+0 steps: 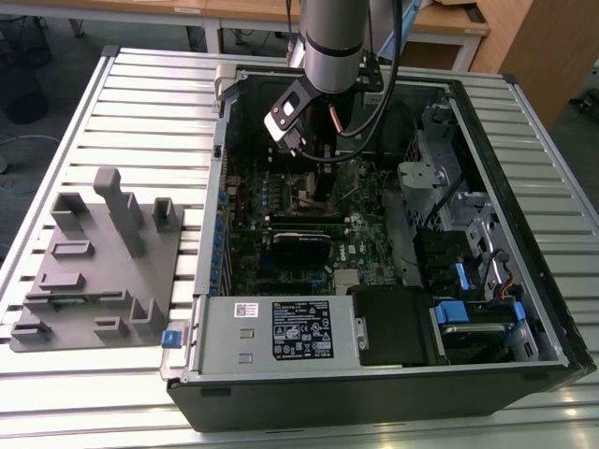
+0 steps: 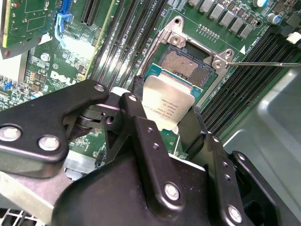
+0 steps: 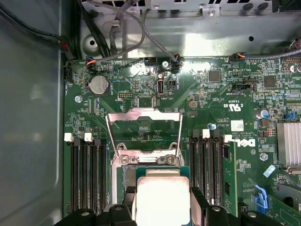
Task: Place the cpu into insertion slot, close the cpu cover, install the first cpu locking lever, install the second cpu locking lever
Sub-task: 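Place the cpu into insertion slot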
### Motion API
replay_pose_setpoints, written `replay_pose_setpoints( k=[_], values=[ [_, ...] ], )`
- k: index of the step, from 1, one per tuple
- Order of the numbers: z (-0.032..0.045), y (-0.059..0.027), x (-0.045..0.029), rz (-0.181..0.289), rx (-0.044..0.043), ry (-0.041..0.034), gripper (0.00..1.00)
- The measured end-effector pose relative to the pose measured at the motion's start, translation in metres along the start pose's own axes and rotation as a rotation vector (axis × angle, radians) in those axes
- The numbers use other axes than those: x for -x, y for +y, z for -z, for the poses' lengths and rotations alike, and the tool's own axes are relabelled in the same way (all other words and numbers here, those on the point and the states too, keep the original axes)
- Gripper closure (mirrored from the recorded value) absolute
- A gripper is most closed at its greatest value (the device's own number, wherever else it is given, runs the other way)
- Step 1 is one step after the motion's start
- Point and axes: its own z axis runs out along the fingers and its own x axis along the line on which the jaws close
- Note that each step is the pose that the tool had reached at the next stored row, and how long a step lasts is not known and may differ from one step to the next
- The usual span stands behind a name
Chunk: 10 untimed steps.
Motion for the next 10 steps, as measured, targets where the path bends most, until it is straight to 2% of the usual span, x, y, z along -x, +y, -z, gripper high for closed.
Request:
replay_pose_setpoints(
  k=[10],
  values=[
    [-0.0005,-0.0004,-0.0049,0.0,0.0,0.0,0.46]
  ],
)
